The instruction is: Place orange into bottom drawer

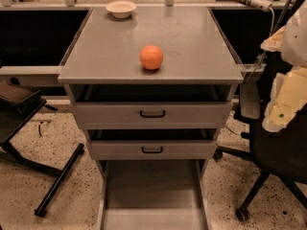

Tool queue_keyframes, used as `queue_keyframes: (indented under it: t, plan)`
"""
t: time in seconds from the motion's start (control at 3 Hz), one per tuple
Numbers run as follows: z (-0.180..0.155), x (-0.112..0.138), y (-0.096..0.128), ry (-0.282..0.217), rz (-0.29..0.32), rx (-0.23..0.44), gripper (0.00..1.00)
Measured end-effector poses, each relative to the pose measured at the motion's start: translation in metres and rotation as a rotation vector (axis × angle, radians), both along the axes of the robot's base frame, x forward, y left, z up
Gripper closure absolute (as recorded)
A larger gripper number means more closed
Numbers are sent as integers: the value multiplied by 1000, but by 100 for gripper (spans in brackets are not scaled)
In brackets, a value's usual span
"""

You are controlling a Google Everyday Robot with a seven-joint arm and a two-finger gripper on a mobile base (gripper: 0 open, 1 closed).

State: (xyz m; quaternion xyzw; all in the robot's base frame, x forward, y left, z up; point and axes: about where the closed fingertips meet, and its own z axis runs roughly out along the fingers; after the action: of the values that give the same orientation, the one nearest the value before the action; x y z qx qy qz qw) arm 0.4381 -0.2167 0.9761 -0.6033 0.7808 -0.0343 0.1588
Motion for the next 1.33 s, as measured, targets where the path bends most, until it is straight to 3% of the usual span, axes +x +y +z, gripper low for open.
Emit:
queue_keyframes:
  t: [0.67,1.0,1.33]
  plan:
    - [-5,11,8,-22,8,36,0]
    - [-14,59,32,-83,9,173,0]
    - [-24,134,66,-156,5,319,0]
